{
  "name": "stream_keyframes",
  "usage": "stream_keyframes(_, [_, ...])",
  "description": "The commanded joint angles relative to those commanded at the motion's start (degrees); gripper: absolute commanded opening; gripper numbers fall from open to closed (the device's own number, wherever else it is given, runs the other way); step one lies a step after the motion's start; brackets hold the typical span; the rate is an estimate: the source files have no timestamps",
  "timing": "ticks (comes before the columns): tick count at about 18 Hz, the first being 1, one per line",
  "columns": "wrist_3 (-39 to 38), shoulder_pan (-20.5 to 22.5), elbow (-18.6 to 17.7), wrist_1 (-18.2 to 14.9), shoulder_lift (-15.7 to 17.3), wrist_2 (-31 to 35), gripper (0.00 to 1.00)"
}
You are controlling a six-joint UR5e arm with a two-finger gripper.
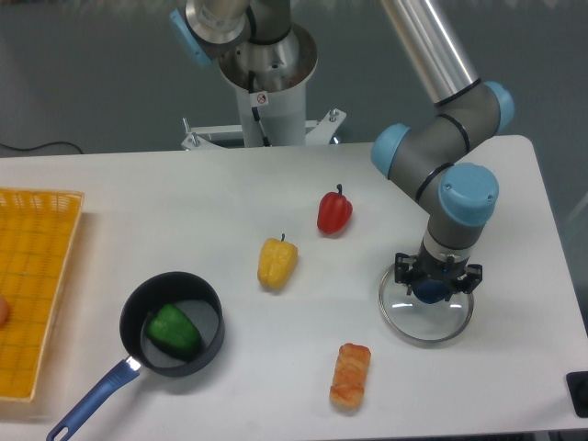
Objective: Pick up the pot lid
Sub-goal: 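Lift the glass lid by its knob up off the table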
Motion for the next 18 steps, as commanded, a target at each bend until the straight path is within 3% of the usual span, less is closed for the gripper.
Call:
stream_keyframes(7, [0.1,-0.3,-0.3,-1.7,2.9,0.1,0.49])
stream_keyframes(13, [-0.1,-2.4,0.4,-9.0,6.2,0.1,0.49])
stream_keyframes(18, [-0.3,-3.1,0.3,-12.3,7.9,0.2,0.49])
